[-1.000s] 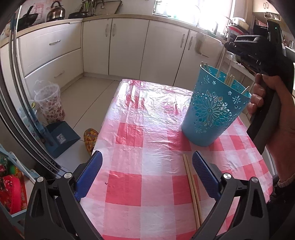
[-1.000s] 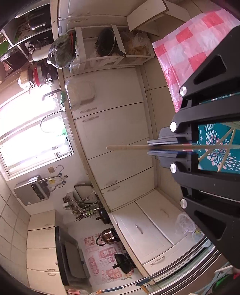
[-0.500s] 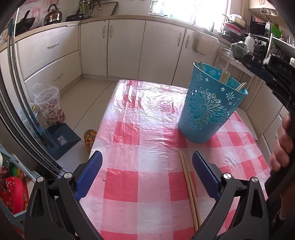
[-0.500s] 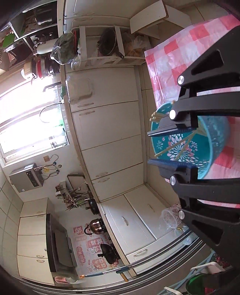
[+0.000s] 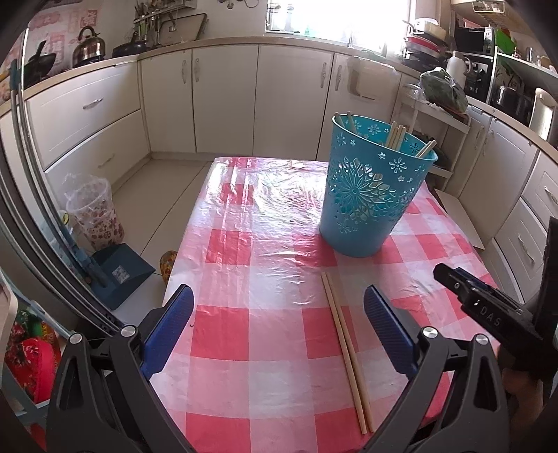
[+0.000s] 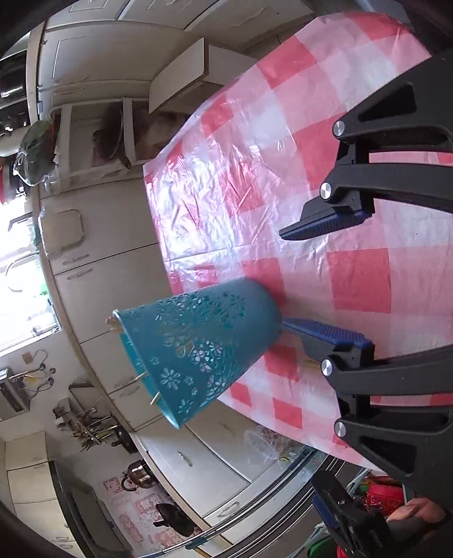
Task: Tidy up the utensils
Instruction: 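Grasp a wooden chopstick with the left tool while the right tool grasps another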
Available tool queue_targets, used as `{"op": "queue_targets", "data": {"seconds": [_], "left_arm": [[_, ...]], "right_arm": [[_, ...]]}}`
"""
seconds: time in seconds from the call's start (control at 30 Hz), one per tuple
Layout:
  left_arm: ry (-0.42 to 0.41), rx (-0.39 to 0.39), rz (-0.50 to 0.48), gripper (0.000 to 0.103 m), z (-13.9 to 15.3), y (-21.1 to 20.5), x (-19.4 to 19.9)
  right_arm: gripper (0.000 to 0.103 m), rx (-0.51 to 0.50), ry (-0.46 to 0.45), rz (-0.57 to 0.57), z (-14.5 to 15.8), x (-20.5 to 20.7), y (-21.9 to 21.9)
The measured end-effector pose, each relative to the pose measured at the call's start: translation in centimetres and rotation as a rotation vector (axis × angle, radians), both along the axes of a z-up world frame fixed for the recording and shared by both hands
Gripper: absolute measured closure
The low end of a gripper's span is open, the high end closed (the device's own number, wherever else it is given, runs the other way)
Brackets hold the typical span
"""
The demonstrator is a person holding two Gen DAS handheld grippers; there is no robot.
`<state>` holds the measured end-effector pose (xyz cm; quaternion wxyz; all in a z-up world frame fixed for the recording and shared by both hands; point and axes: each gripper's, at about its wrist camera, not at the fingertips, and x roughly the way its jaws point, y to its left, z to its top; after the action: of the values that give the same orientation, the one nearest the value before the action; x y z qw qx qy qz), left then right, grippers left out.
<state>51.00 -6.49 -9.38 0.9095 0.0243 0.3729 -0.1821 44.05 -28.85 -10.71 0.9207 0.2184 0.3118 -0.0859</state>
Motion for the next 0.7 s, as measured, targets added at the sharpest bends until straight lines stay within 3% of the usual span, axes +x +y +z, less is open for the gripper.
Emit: {"op": "queue_targets", "data": {"seconds": [0.5,0.7], "left_arm": [[0.032,0.020,0.068,0.008,-1.4,3.0,0.5],[0.052,0.025,0.099,0.008,-2.1,4.1,0.8]], "right_arm": [[0.057,-0.078,0.084,0.206,-2.2,2.3,6.1],[0.065,-0.090,0.103,0.246,-2.8,3.8,7.9]]}}
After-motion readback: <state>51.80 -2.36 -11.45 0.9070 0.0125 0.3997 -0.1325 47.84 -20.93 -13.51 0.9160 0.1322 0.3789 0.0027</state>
